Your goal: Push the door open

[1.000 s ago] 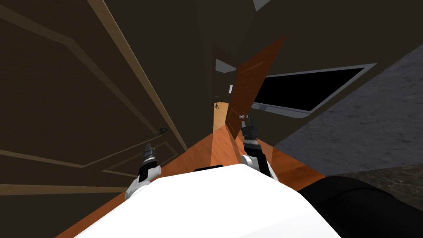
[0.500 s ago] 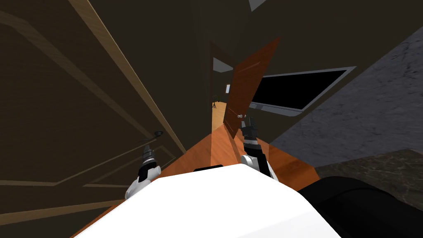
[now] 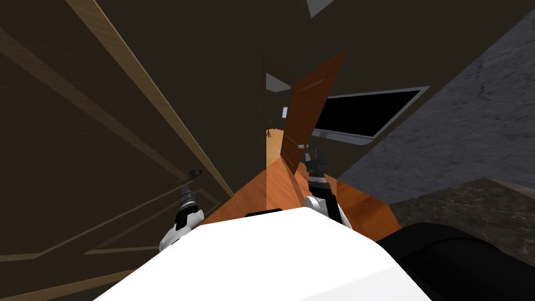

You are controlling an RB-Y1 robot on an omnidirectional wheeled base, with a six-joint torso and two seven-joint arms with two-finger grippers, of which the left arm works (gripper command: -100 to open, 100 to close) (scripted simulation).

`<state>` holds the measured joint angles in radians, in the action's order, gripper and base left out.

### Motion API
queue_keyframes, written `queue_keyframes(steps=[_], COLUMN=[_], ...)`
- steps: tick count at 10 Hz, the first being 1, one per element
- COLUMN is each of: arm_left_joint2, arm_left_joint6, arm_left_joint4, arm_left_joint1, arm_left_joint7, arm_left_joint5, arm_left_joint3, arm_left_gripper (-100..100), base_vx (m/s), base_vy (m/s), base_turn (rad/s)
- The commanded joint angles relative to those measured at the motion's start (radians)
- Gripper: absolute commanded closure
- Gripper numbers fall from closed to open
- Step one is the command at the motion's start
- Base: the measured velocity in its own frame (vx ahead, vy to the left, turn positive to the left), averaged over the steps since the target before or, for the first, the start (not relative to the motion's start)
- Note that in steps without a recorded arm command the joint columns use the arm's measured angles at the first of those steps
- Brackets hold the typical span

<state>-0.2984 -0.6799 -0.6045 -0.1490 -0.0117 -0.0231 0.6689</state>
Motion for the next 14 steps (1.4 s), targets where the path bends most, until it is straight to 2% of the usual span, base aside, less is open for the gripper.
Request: queue_keyframes(steps=[1, 2, 3, 9, 11, 12, 14], arm_left_joint2=[-0.008, -0.004, -0.004, -0.003, -0.003, -0.003, -0.003], arm_left_joint6=[-0.007, -0.003, -0.006, -0.012, -0.012, -0.012, -0.012], arm_left_joint4=[0.035, 0.022, 0.027, 0.035, 0.035, 0.035, 0.035], arm_left_joint1=[-0.014, -0.01, -0.011, -0.011, -0.011, -0.011, -0.011], arm_left_joint7=[-0.004, -0.001, 0.001, 0.008, 0.008, 0.008, 0.008], arm_left_joint5=[0.001, 0.0, -0.001, -0.004, -0.004, -0.004, -0.004], arm_left_joint3=[0.011, 0.007, 0.011, 0.022, 0.023, 0.023, 0.023], arm_left_gripper=[-100, -100, -100, -100, -100, 100, 100], base_vx=[0.036, 0.017, 0.121, 0.168, 0.114, -0.011, -0.019], base_vy=[0.029, 0.012, 0.08, 0.158, 0.088, -0.005, -0.012], base_turn=[-0.067, -0.015, -0.014, -0.027, -0.01, 0.003, -0.002])
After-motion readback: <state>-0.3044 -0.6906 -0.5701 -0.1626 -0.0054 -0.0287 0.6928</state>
